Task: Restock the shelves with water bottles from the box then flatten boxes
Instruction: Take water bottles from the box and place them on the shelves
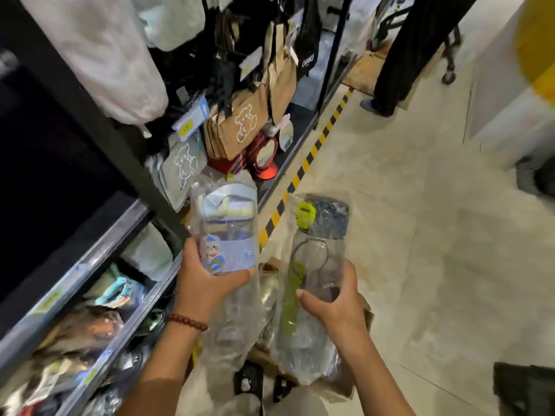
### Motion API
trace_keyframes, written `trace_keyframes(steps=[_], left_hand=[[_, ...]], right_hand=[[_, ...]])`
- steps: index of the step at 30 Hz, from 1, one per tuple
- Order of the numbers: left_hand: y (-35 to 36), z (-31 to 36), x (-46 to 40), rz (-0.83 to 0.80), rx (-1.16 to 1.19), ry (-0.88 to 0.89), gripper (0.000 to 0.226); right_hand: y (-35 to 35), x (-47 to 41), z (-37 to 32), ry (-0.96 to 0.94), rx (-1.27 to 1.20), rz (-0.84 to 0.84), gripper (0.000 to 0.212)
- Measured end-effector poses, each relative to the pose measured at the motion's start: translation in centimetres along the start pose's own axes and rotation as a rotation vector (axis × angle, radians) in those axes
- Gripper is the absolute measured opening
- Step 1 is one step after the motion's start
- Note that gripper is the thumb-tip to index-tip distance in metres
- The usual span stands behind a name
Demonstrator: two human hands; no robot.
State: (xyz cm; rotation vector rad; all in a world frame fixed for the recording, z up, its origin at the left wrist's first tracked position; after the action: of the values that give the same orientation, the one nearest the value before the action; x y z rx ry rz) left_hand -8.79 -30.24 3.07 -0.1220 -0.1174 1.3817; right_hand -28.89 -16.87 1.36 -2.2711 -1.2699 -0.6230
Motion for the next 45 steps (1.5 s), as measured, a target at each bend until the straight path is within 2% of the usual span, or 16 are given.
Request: trace_keyframes(steps=[3,6,8,12,16,20,22,26,30,36,41,43,45], left_hand=[[-3.2,2.4,2.5,0.041,-0.002,0.008,0.092],[-5.9,4.6,4.5,0.094,-0.023,0.045,0.077],[-7.8,5.3,5.1,0.151,-0.021,0.050,0.074],[-11.0,6.3,5.9,0.197,-0.053,0.077,0.092],[-13.6,7.5,8.3,0.347,-0.066,0.097,0.096],[-14.9,7.9,10.9,0.475,-0.087,0.079,0.075],[-15.6,7.6,12.4,0.531,-0.102,0.060,0.071],[-16.7,7.0,16.0,0.656,-0.067,0.033,0.078],[-17.4,6.3,20.5,0.768,-0.012,0.006,0.094],[-19.3,4.8,27.6,0.963,0.002,-0.059,0.080],[-22.2,3.2,31.4,1.061,0.019,-0.111,0.097],[-23.5,2.6,31.9,1.078,0.033,-0.130,0.088],[-25.0,1.9,31.6,1.045,0.038,-0.132,0.067]], right_hand=[[1.5,3.6,-1.8,-0.050,-0.006,-0.038,0.093],[2.8,5.9,-3.3,-0.109,-0.016,-0.073,0.095],[3.8,6.8,-4.4,-0.142,-0.009,-0.110,0.089],[5.5,7.6,-6.9,-0.223,0.075,-0.148,0.084],[7.1,8.2,-8.5,-0.263,0.173,-0.217,0.096],[8.1,8.8,-8.4,-0.274,0.230,-0.300,0.112],[8.6,9.0,-8.0,-0.279,0.232,-0.355,0.104],[9.6,9.6,-6.4,-0.264,0.257,-0.448,0.087],[11.3,11.2,-4.5,-0.220,0.273,-0.610,0.086],[15.5,14.4,-2.8,-0.236,0.354,-0.786,0.070],[19.9,16.6,-1.7,-0.233,0.430,-0.880,0.070],[21.8,17.1,-1.0,-0.223,0.457,-0.899,0.070],[23.7,17.6,-0.4,-0.211,0.461,-0.909,0.070]])
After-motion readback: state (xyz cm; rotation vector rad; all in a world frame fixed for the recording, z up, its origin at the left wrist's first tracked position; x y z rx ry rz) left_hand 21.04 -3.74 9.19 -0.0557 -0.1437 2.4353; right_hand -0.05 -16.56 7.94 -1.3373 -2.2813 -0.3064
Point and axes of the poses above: each hand's wrist, its own x-axis away from the middle knuckle, its own y-axis out of the palm, z = x × y, the point moved 10 cm from there along -x, towards the middle knuckle, and after that the axes turned 13 degrees about y, right-handed, at the moved point
